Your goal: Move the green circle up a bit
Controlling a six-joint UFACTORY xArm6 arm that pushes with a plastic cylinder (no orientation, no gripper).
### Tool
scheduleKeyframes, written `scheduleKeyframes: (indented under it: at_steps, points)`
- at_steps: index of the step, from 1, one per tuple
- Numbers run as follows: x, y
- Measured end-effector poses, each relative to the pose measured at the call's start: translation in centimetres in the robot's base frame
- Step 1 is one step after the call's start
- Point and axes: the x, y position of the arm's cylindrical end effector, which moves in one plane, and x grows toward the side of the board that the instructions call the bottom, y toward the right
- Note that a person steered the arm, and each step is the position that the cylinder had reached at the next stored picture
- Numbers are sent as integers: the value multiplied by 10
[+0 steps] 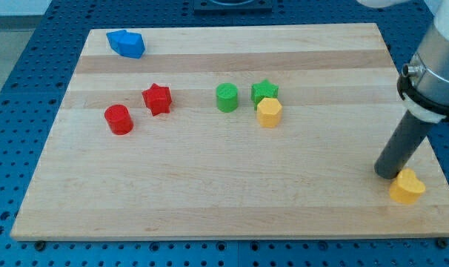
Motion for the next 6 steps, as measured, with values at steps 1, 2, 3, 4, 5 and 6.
scheduleKeyframes:
  at_steps: [1,2,3,4,5,6]
  points:
    - [-4,-6]
    - [-20,-56]
    - [-31,-120]
    - [-45,-187]
    - [-72,-240]
    - [-113,-245]
